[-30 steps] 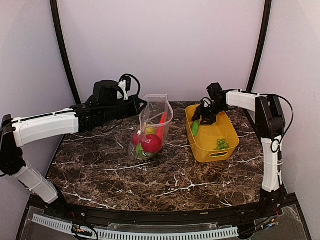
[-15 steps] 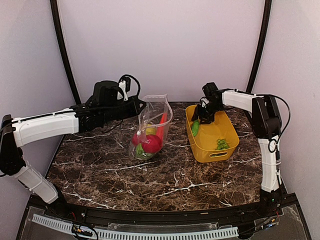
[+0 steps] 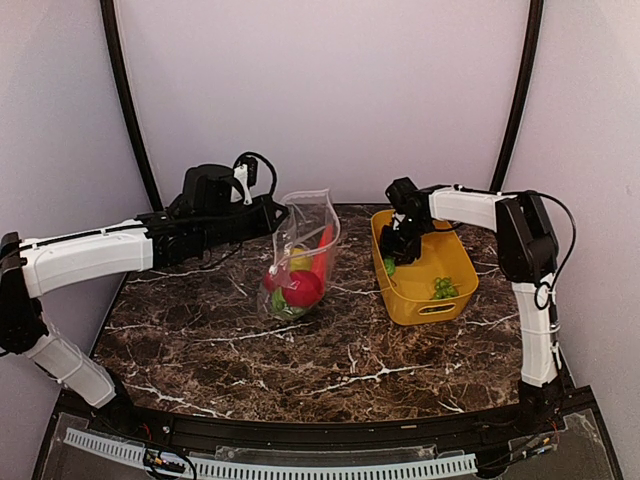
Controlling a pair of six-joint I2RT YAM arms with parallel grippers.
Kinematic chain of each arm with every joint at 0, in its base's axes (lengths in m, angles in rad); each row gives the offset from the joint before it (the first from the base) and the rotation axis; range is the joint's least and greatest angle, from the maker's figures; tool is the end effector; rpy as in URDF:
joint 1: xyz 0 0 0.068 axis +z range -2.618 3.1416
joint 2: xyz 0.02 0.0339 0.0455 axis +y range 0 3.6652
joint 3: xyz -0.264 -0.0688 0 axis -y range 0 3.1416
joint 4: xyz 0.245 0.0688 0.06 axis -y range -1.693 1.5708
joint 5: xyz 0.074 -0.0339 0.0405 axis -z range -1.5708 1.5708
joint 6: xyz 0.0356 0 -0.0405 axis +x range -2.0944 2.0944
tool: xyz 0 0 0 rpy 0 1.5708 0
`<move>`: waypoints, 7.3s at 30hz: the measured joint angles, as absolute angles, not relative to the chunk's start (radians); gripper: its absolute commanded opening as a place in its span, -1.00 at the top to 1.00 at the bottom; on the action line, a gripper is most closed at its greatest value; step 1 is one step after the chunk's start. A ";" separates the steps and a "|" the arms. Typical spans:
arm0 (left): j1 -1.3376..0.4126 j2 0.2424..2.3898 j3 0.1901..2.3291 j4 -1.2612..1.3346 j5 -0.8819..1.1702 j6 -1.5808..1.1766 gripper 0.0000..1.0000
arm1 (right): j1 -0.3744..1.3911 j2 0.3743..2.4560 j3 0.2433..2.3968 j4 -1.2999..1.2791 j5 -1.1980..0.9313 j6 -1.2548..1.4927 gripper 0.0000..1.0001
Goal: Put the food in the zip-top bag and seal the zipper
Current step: Pick up the fake vegetable from the bin, then place the fake vegetable in the zipper food storage bag, then adjust the zipper food storage bag at the center of the board, then pick up the fake fruit from the bin, then place the fake fruit in the zipper food storage bag.
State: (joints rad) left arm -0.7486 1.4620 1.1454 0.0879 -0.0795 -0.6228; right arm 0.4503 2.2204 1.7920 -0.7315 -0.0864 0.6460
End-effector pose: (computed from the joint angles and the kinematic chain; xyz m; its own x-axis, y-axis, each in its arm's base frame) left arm 0.2580 -0.2358 0.3319 -0.4976 -0.3314 -0.8016 0.4082 0.7260 -0.5535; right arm 0.4229 0.2078 0.1762 -0.9388 0.2123 -0.2713 0.1259 0.9444 0.3036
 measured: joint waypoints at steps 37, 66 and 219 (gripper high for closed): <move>-0.749 1.499 1.180 0.072 -0.040 -0.618 0.98 | 0.410 1.702 1.617 -0.462 -0.574 0.265 1.00; -0.749 1.506 1.211 0.059 -0.010 -0.659 0.98 | 0.626 1.851 1.750 -0.102 -0.849 0.313 0.93; -0.726 1.479 1.306 -0.100 -0.015 -0.549 0.98 | 0.360 1.800 2.170 -1.260 -0.928 -0.718 1.00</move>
